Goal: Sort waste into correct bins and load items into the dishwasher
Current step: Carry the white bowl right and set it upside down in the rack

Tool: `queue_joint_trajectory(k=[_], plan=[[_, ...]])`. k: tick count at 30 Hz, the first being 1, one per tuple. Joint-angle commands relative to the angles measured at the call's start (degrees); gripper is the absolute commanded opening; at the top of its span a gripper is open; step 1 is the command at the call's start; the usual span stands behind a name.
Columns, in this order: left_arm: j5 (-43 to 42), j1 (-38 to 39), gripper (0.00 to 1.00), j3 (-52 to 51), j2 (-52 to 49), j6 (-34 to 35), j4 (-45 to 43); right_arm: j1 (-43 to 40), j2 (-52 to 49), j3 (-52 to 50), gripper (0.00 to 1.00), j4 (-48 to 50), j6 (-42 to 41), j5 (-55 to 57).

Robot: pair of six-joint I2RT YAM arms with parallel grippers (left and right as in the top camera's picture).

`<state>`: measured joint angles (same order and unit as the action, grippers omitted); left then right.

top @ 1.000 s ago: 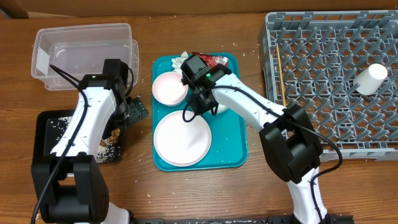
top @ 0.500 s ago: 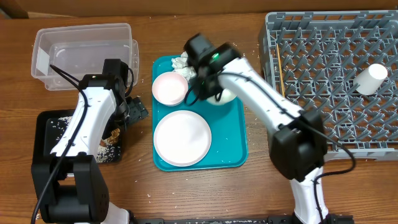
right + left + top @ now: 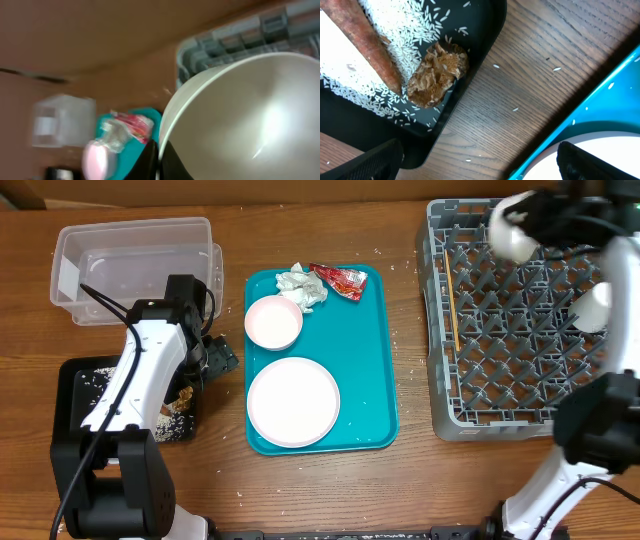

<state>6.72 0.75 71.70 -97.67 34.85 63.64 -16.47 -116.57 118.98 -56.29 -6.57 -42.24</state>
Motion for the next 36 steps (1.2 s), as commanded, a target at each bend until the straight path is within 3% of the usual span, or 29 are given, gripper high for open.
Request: queue_joint_trajectory(k=[1,9,16,29,36], plan=[[0.76,-0.09,1.00,0.02,-0.59,1.16,-0.04,-3.85,-2.64,-1.14,0.04,4.50,2.51,-24.41],[0.76,-0.09,1.00,0.02,-0.59,1.16,-0.07,-6.43,-9.77,-3.43,0.04,14.64,1.57,-30.56],[0.76,-0.09,1.00,0.02,-0.59,1.16,-0.07,-5.40,-15.26,-3.43,0.04,22.99,-5.49,-30.34],[0.76,-0.09,1.00,0.02,-0.59,1.16,-0.04,-7.23,-16.22,-3.43,0.04,21.40,-8.74,-25.42],[0.76,-0.09,1.00,0.02,-0.59,1.14,-0.07,-10.08,-16.20,-3.34,0.04,18.36,-8.74,-16.68]])
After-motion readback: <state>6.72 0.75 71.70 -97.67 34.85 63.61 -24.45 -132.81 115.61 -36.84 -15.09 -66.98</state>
